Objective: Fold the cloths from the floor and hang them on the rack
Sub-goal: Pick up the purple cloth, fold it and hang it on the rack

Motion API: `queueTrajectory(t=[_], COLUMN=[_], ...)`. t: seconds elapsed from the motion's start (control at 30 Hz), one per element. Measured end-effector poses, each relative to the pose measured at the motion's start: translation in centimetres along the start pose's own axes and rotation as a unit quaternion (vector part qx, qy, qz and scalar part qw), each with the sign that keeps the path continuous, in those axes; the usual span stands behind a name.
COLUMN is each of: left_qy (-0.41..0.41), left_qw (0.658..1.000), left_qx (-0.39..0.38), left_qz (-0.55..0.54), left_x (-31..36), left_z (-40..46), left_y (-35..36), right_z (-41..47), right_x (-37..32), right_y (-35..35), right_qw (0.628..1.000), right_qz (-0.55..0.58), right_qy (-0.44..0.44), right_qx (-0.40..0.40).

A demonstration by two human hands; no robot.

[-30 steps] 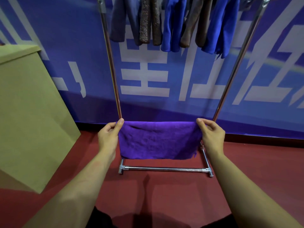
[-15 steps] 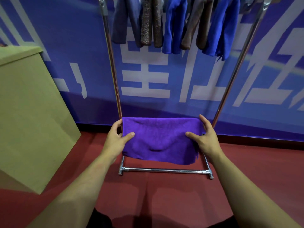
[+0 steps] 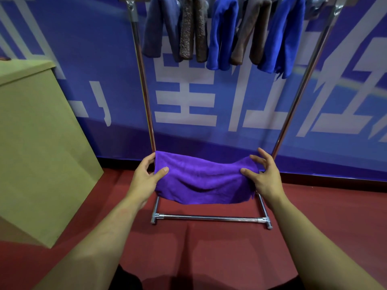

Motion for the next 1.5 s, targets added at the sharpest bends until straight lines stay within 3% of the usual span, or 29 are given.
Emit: queueTrajectory(t=[0.1,0.17,0.33,0.53,0.67,0.83,1.1,1.2,1.37,1.5], left_qy=[-0.038,-0.066,-0.178,-0.299,-0.323,-0.365,-0.387,-0.362,-0.238,-0.127], left_qw=[0.999,0.994,0.941,0.888,0.887,0.882,0.878,0.901,0.963,0.989], left_qx=[-0.019,-0.034,-0.037,-0.124,-0.127,-0.108,-0.120,-0.129,0.012,0.056], left_qz=[-0.025,-0.085,-0.285,-0.328,-0.303,-0.276,-0.255,-0.202,-0.125,-0.056], left_x=[-1.3,-1.8,-2.9,-4.4,-5.0,-6.5,-8.0,-7.3,-5.8,-3.5], left_z=[0.4,0.5,0.1,-0.8,-1.1,-1.4,-1.5,-1.9,-0.1,0.3], left_y=[0.1,0.4,1.1,2.6,2.5,2.0,2.0,2.5,-0.3,-1.5], right_z=[0.1,-0.1,-1.6,-3.5,-3.6,-2.7,-1.3,-1.1,-0.7,-0.5], right_x=[1.1,2.4,4.6,3.9,5.0,4.7,0.9,1.3,1.1,1.3], right_y=[0.0,0.4,2.3,5.2,5.1,3.6,3.3,3.0,1.6,0.4], right_qw=[0.998,0.984,0.881,0.833,0.860,0.910,0.934,0.944,0.990,0.995], right_qz=[0.052,0.144,0.380,0.435,0.376,0.297,0.317,0.293,0.118,0.070], right_qy=[0.033,0.100,0.278,0.334,0.342,0.289,0.161,0.150,0.083,0.069], right_qx=[0.013,0.022,0.051,-0.074,-0.040,0.013,-0.009,0.002,0.002,0.025])
Point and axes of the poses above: each hand's wrist, its own z-axis towards the middle knuckle, its own y-axis out of the palm, x = y × z, the point moved 10 cm from there along z, towards the middle knuckle, and after that the axes turned 11 degrees about -y, right-handed, at the moved point
